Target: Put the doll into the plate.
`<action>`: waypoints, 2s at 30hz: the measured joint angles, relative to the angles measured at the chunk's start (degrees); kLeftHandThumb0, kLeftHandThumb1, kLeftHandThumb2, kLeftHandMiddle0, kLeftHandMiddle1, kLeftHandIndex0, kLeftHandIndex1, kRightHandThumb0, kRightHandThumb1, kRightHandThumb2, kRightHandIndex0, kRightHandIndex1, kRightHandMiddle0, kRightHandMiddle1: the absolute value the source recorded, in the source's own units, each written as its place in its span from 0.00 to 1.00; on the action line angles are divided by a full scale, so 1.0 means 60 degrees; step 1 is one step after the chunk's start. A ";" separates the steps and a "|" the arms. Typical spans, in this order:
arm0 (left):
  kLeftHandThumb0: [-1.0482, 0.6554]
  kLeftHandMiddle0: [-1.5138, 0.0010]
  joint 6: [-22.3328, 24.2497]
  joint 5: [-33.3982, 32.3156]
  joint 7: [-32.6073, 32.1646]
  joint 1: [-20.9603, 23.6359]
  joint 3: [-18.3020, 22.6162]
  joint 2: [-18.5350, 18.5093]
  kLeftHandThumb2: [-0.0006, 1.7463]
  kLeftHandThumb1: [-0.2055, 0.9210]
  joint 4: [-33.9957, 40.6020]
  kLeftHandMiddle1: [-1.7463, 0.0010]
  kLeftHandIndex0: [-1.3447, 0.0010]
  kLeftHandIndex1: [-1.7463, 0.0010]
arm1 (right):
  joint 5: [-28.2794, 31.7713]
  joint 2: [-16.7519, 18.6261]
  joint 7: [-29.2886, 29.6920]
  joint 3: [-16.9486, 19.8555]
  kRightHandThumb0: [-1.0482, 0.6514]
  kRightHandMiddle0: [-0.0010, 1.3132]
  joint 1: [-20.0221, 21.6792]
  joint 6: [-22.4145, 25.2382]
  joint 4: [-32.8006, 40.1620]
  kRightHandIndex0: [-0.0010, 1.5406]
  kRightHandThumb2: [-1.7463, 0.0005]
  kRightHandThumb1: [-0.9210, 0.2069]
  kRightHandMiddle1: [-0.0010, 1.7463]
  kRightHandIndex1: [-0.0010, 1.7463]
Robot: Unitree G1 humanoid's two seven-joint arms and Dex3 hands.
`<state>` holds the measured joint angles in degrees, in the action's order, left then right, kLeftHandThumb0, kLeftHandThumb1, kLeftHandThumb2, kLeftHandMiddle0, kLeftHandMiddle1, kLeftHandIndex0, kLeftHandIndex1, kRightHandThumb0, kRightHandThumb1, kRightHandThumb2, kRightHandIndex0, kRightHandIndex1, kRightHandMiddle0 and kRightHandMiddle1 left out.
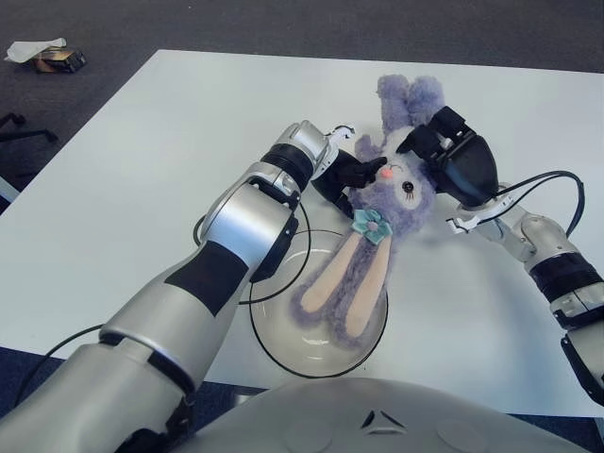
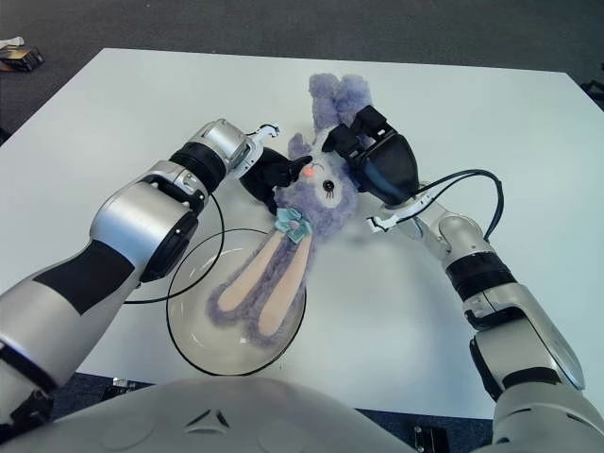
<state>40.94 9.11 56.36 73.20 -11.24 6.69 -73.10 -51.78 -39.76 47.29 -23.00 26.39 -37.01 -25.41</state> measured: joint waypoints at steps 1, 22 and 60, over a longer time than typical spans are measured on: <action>0.36 0.20 -0.0018 -0.0031 -0.0139 -0.0010 0.0040 -0.0003 0.66 0.59 0.0032 0.00 0.62 0.00 | 0.0184 0.0011 -0.0150 0.0072 0.62 0.38 -0.0048 -0.0051 -0.0004 0.50 0.16 0.67 1.00 0.94; 0.18 0.78 -0.2171 -0.0931 -0.3050 -0.0587 0.1301 -0.0521 0.55 1.00 0.0667 0.09 0.98 0.07 | 0.1716 0.0527 -0.1378 0.1306 0.62 0.38 -0.0556 -0.0382 -0.0340 0.50 0.15 0.68 1.00 0.94; 0.13 0.87 -0.5617 -0.2487 -0.4266 -0.1155 0.3190 -0.1494 0.55 1.00 0.0814 0.30 1.00 0.19 | 0.2166 0.1198 -0.2643 0.2488 0.61 0.48 -0.1269 0.1739 0.0768 0.56 0.03 0.83 1.00 1.00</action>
<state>7.24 -5.82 30.76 66.26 7.90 -2.28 -68.22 -38.79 -32.57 31.43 -8.07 18.78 -26.58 -20.80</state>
